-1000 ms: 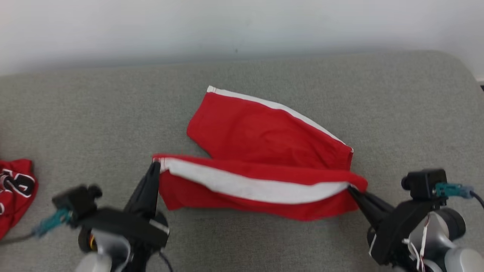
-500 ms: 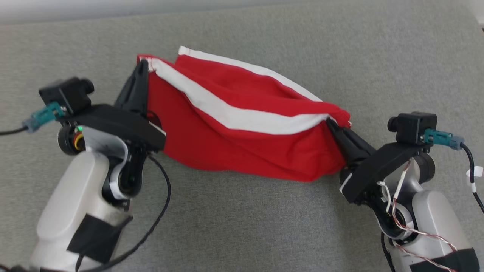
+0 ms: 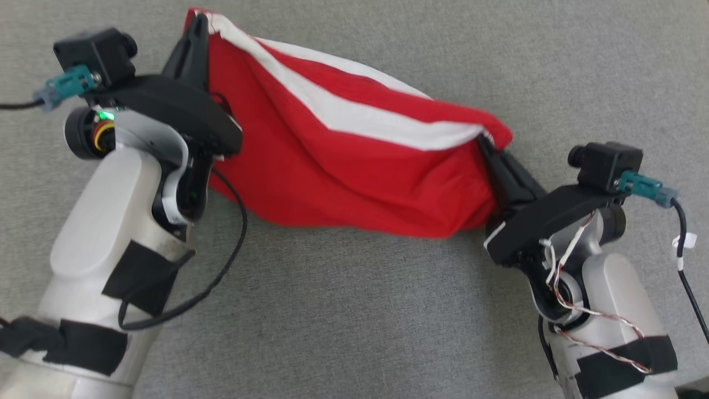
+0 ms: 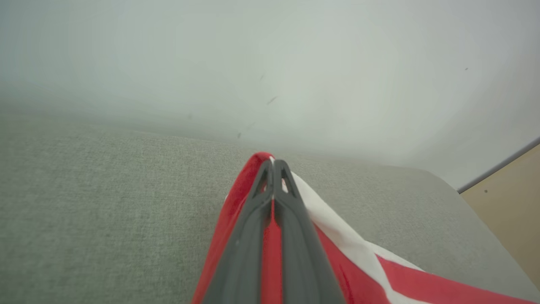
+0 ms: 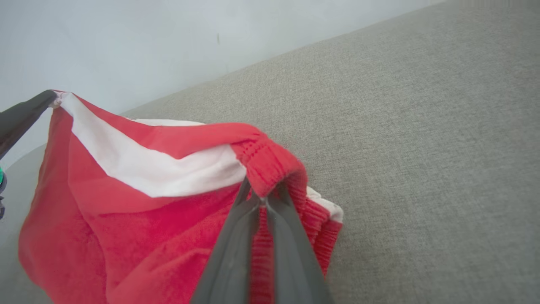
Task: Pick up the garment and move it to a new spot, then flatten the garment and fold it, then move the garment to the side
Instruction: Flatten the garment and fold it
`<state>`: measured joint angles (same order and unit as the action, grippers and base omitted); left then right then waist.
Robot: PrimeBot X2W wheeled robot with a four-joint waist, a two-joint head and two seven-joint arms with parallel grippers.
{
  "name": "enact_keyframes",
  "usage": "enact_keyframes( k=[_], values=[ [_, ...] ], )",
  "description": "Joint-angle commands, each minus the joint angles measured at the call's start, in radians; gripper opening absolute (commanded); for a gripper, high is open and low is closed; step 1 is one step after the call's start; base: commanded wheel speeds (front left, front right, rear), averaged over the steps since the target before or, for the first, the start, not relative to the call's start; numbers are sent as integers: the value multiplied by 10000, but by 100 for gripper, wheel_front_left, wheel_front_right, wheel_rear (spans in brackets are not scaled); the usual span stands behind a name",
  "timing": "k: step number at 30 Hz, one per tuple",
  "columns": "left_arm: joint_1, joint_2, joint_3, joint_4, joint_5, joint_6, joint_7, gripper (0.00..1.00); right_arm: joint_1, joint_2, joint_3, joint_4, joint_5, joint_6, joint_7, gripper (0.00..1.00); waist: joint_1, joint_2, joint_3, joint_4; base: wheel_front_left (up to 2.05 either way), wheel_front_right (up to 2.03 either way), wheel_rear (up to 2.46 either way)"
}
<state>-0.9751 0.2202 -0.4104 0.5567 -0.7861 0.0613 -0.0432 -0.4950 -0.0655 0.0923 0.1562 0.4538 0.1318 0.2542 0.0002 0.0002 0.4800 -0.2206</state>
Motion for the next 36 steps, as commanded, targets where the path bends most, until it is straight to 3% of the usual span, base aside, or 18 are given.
enact_keyframes(
  k=[1,9,10,11,12,13,22,29,32,36],
  values=[
    [-151,-20,41,61,88,-29,-92,0,-113,91,-8,47,-41,-23,-94,0,-2,-2,132,-112,0,0,0],
    [-668,-10,15,1032,213,121,-175,0,-417,135,-218,601,-145,-23,-517,0,-2,-2,209,-163,0,0,0],
    [-699,6,-28,1151,280,143,-194,0,-433,145,-235,678,-169,-23,-562,42,-2,-2,220,-156,0,0,0],
    [-747,24,-76,1266,355,159,-249,32,-429,152,-266,749,-135,-23,-628,100,-2,-2,226,-149,0,0,0],
    [-793,55,-125,1345,409,137,-355,69,-472,154,-310,804,-111,-23,-705,100,-2,-2,224,-142,0,0,0],
    [-840,61,-155,1456,430,133,-440,100,-525,152,-312,861,-81,-23,-758,100,-2,-2,218,-136,0,0,0],
    [-527,243,-474,2309,699,-375,-980,100,122,156,-523,929,-54,-23,-695,100,-2,-2,-421,-21,0,0,0],
    [368,470,-933,2588,581,-974,-235,100,1908,158,-1246,-305,10,-23,-368,100,-2,-2,-1069,-105,0,0,0],
    [588,605,-970,2643,531,-882,46,100,2626,157,-1387,-793,95,-23,-229,100,-2,-2,-1204,-265,0,0,0],
    [770,819,-1087,2864,718,-358,508,100,3280,162,-1237,-1344,331,-23,-106,100,-2,-2,-1203,-612,0,0,0]
  ],
)
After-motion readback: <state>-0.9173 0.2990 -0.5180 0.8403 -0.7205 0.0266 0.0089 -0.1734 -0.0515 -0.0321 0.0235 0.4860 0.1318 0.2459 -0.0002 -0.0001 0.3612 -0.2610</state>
